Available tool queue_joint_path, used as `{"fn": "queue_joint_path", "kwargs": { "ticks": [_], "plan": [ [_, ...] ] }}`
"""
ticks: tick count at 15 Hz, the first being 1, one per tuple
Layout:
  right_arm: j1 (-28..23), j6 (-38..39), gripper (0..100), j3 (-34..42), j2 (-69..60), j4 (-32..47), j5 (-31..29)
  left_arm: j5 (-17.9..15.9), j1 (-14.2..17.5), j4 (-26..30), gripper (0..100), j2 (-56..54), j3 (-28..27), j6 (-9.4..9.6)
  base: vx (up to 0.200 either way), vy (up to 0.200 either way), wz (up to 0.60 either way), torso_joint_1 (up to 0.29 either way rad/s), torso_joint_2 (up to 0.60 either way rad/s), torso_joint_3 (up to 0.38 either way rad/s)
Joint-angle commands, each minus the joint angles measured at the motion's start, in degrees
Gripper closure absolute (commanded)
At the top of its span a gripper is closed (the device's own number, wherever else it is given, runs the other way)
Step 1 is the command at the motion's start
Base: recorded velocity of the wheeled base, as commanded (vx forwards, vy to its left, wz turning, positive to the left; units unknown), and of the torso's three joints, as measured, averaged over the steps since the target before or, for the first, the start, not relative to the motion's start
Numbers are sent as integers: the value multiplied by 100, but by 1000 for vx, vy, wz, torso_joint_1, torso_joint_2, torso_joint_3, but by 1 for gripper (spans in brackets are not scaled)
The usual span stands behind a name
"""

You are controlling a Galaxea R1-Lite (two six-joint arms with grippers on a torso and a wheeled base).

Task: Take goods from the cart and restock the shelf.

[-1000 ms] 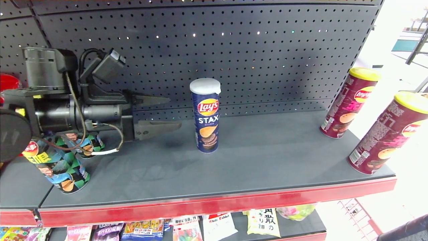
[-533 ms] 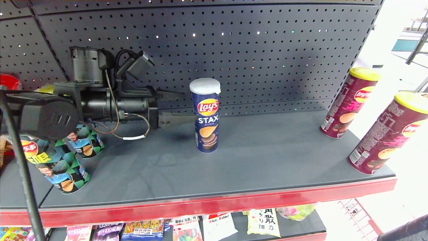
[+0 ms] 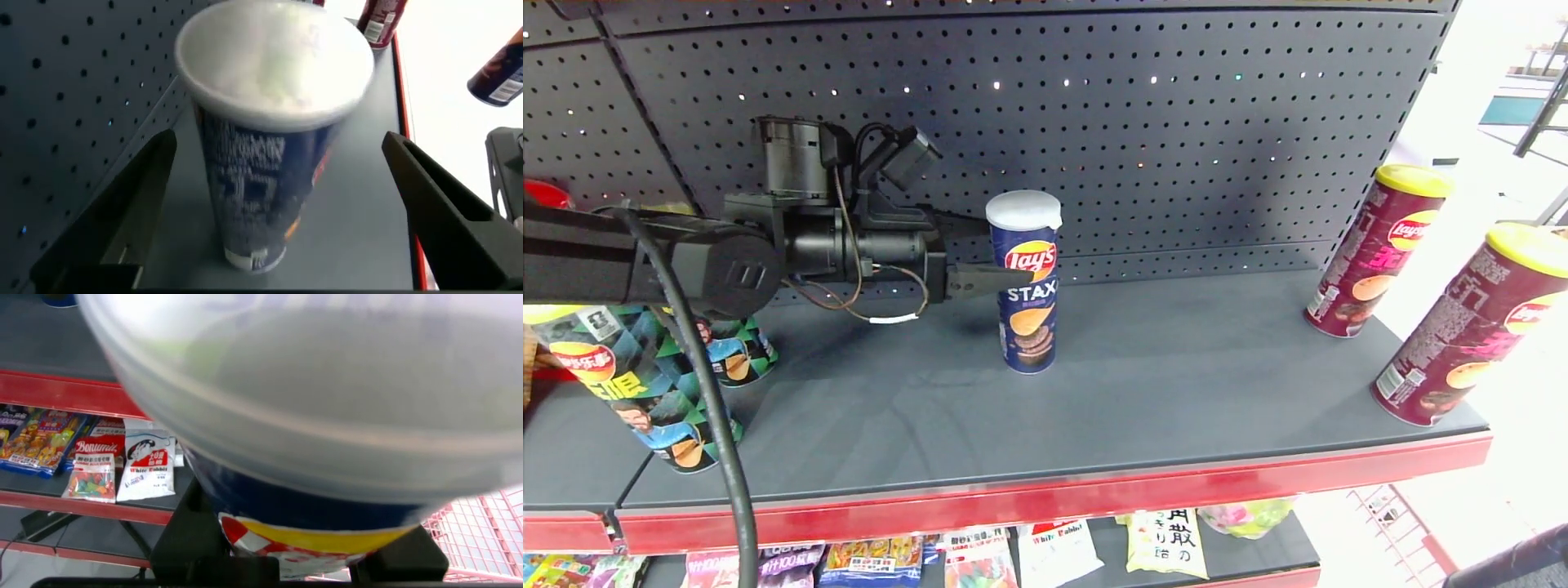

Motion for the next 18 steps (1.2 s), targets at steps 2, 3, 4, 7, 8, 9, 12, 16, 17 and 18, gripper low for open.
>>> {"fn": "queue_joint_path", "kwargs": {
  "ticks": [2, 3, 4, 7, 8, 9, 12, 16, 17, 18],
  "plan": [
    [0, -3, 100, 0, 13, -4, 4, 2, -97, 6, 0, 273, -226, -28, 0, 0, 0, 0, 0, 0],
    [0, -3, 100, -8, 13, -4, 4, 2, -115, 6, 0, 308, -253, -37, 0, 0, 0, 0, 0, 0],
    [0, -3, 100, 0, 13, -4, 4, -7, -132, 6, 0, 387, -341, -63, 0, 0, 0, 0, 0, 0],
    [0, -3, 100, 9, 13, -4, 4, 2, -150, -3, 0, 572, -560, -63, 0, 0, 0, 0, 0, 0],
    [0, -3, 100, 9, 22, -4, 4, 2, -167, -3, 0, 607, -613, -63, 0, 0, 0, 0, 0, 0],
    [0, -3, 100, 18, 22, -4, 4, 2, -176, -3, 0, 634, -613, -63, 0, 0, 0, 0, 0, 0],
    [0, -3, 100, 0, 30, -4, 4, 2, -264, -12, 100, 677, -613, -63, 0, 0, 0, 0, 0, 0],
    [8, 5, 100, 27, 30, -4, 13, 2, -326, -3, 100, 669, -595, -63, 0, 0, 0, 0, 0, 0],
    [8, 5, 100, 36, 30, -4, 13, 2, -326, -3, 100, 634, -560, -63, 0, 0, 0, 0, 0, 0],
    [8, 5, 100, 27, 48, -4, 13, 2, -326, -3, 100, 563, -508, -63, 0, 0, 0, 0, 0, 0]
  ]
}}
